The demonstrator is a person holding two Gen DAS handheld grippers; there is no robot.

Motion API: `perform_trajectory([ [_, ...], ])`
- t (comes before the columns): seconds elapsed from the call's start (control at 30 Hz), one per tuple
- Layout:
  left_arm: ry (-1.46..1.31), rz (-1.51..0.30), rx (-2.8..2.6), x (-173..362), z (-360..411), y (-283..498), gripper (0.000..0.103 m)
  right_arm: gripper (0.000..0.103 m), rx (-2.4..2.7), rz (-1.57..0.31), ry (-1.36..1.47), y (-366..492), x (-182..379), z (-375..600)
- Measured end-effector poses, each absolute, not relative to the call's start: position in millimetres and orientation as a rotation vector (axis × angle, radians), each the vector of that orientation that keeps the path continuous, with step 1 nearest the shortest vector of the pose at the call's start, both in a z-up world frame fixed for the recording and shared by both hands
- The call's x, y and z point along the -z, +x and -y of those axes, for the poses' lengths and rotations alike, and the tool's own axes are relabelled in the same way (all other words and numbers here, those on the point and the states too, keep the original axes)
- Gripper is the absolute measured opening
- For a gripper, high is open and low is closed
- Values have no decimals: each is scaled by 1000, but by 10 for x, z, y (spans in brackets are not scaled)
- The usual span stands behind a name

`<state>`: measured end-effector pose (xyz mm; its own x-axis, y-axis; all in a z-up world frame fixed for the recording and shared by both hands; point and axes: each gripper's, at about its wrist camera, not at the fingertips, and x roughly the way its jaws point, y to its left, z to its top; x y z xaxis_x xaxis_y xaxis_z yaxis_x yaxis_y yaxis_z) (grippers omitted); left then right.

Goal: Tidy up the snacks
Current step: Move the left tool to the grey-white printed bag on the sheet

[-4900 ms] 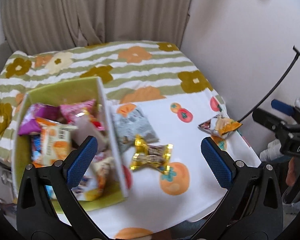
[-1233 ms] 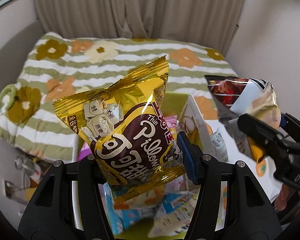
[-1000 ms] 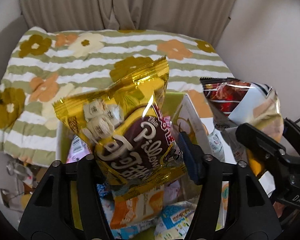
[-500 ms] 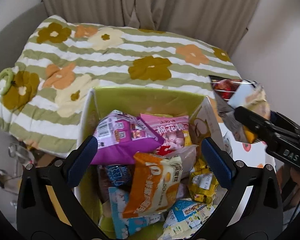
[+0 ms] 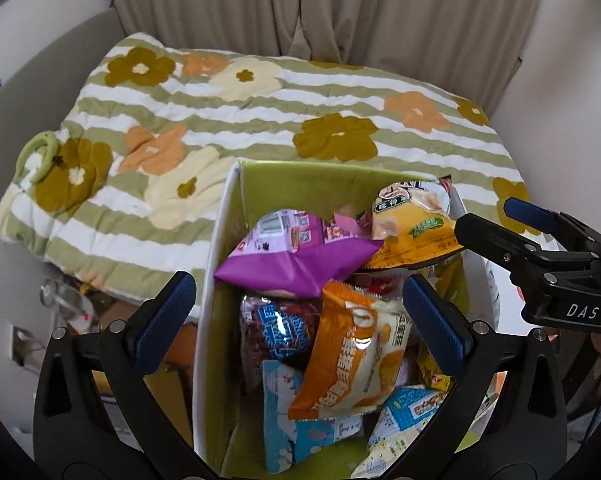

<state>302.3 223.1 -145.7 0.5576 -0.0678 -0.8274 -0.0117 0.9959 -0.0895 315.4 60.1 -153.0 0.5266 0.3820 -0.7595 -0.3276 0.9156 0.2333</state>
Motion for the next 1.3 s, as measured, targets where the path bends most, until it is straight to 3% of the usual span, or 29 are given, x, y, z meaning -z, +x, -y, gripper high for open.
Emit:
perform_trajectory([
  [0.77,-16,-831,99,747,-1994,2318,103,102,-344,-795,65,2275,751,-316],
  [1.3,-30,-813,132,710,-831,2094,103,102,-220,-731,70,1852,562,1179],
])
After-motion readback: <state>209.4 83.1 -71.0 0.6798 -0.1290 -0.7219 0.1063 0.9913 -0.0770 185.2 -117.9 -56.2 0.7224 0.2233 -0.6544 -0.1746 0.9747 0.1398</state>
